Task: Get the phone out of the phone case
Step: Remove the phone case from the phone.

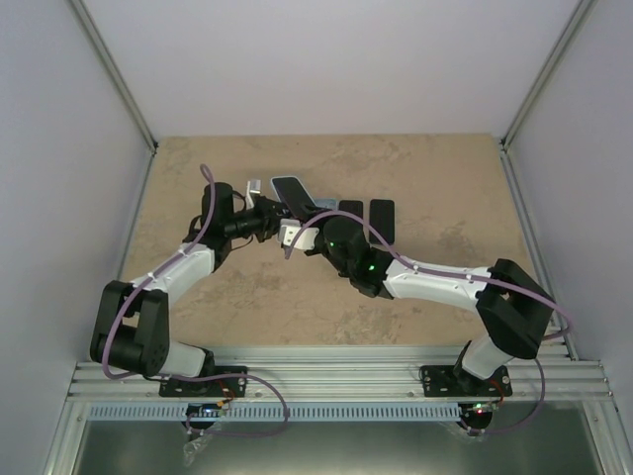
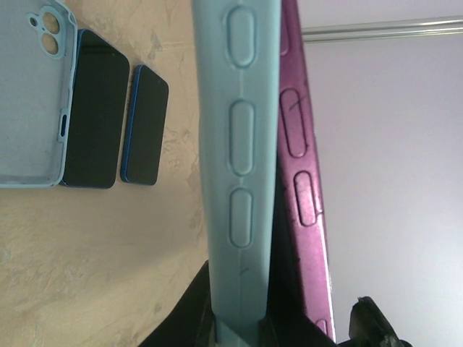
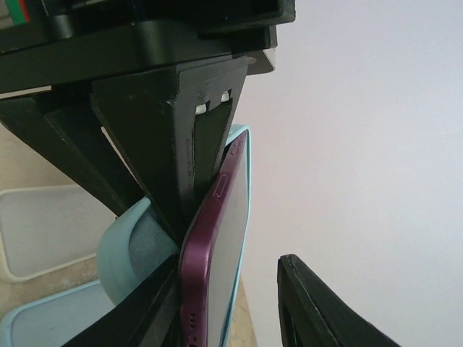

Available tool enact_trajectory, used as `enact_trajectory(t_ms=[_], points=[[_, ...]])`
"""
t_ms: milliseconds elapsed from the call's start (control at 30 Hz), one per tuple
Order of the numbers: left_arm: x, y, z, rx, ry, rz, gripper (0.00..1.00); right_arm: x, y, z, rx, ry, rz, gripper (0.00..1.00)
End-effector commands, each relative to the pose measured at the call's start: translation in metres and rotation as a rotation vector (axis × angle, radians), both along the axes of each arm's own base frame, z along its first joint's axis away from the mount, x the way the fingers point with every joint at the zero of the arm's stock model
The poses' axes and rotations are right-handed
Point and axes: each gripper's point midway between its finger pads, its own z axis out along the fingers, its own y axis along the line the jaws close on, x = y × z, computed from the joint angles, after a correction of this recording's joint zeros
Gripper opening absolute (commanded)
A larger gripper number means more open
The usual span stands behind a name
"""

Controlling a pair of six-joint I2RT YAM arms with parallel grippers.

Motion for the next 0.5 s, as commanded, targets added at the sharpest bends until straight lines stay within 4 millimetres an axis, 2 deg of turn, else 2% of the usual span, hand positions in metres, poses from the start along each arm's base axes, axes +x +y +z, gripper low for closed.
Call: enact_trajectory(t_ms=[0, 133, 167, 333, 467], points=[[-0.013, -0.006, 0.028, -0.041, -0.101, -0.084, 0.00, 0.030, -0.021, 0.002, -0.020, -0.049, -0.148, 0.35], [-0.017, -0.005, 0.026, -0.023, -0.111, -0.085, 0.00, 0.038, -0.023, -0.004, -0.017, -0.003, -0.156, 0.32], [-0.017, -0.005, 0.026, -0.020, -0.114, -0.085, 0.00, 0.039, -0.023, -0.004, -0.016, 0.007, -0.154, 0.29], [-0.015, -0.005, 0.019, -0.006, -0.103, -0.083, 0.00, 0.039, -0.020, 0.006, 0.038, 0.121, -0.114, 0.01], [-0.010, -0.004, 0.011, 0.022, -0.078, -0.074, 0.00, 0.035, -0.019, 0.020, 0.118, 0.241, -0.060, 0.00]])
